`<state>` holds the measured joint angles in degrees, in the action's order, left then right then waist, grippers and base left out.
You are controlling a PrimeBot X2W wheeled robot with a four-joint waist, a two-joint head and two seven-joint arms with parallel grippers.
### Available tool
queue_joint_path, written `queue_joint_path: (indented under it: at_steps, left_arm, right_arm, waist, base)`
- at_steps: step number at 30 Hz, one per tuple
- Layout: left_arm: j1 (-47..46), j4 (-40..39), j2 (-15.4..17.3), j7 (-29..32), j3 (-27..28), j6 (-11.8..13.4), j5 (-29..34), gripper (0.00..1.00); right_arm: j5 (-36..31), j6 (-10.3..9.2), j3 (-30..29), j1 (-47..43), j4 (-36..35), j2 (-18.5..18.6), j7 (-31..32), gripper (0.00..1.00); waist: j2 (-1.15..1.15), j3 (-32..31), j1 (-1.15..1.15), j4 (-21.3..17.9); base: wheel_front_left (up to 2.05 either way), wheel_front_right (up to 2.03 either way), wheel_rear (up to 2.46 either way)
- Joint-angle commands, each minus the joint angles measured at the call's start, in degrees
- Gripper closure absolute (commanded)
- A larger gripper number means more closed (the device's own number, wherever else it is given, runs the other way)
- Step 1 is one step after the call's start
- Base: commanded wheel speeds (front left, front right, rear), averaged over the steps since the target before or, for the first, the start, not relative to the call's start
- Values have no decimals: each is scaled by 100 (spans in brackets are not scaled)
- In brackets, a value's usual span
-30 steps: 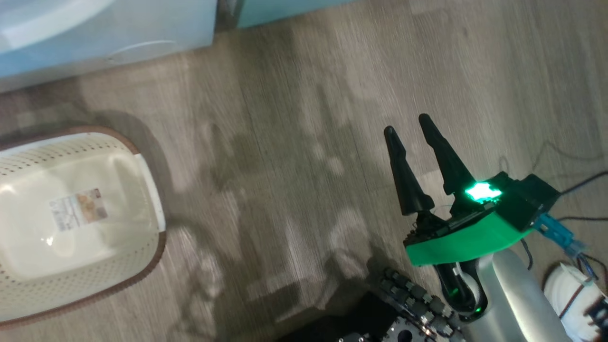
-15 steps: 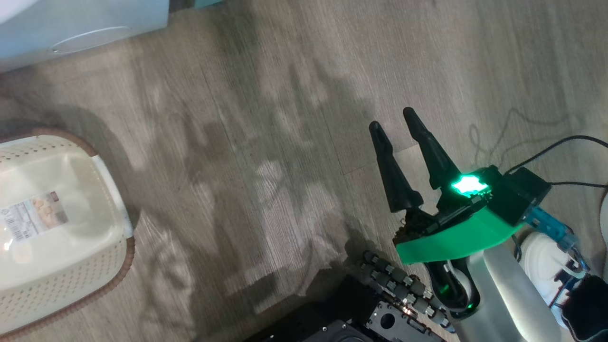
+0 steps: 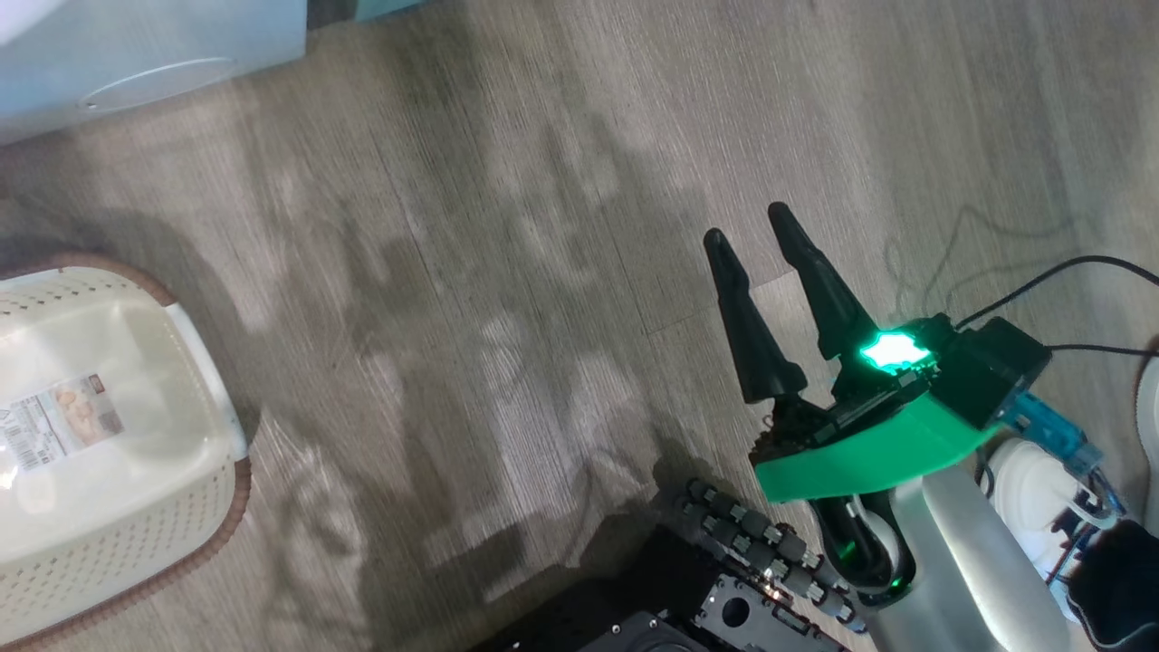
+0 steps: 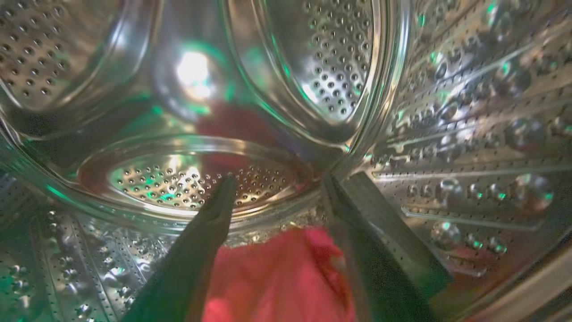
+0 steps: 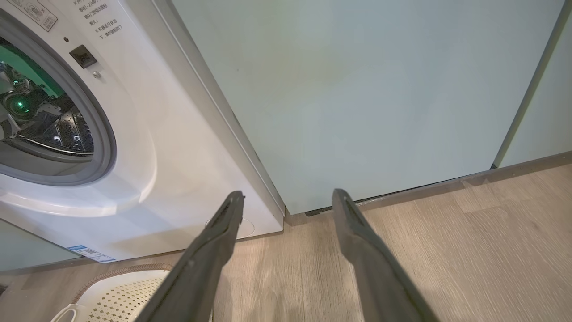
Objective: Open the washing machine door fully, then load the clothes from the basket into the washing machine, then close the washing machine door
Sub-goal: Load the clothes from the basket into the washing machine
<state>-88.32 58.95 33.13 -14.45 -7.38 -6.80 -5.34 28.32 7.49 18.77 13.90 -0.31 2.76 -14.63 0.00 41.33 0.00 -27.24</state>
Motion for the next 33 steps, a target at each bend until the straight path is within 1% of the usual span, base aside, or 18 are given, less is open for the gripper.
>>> queue_joint_path:
  at_steps: [1,9,15,17,25,33]
  left_arm:
    - [-80,-249,221,-52,44,63,-50,0]
    - [453,-555,33,-53,156,144,-188,0]
    - [1380,-886,-372,-54,336,208,-387,0]
    - [1680,-878,-528,-54,424,187,-506,0]
    - [2945,-1302,-979,-54,610,113,-636,0]
    - [4245,-1799,-1482,-54,691,62,-606,0]
  right_arm:
    - [24,0,63,-35,-144,11,-37,0]
    - [-76,0,-91,-24,-107,11,-37,0]
    - [-328,0,-273,-76,-10,11,-37,0]
    - [-398,0,-330,-123,29,11,-37,0]
    - [-690,0,-459,-385,247,11,-37,0]
    - [-911,0,-569,-688,422,11,-37,0]
  waist:
    - [0,-39,0,25]
    - [0,-365,0,194]
    - [0,-998,0,492]
    - [0,-1235,0,579]
    - [0,-2154,0,932]
    - [0,-3056,0,1248]
  base:
    - [0,0,0]
    - [0,0,0]
    - [0,0,0]
    - [0,0,0]
    - [0,0,0]
    - [0,0,0]
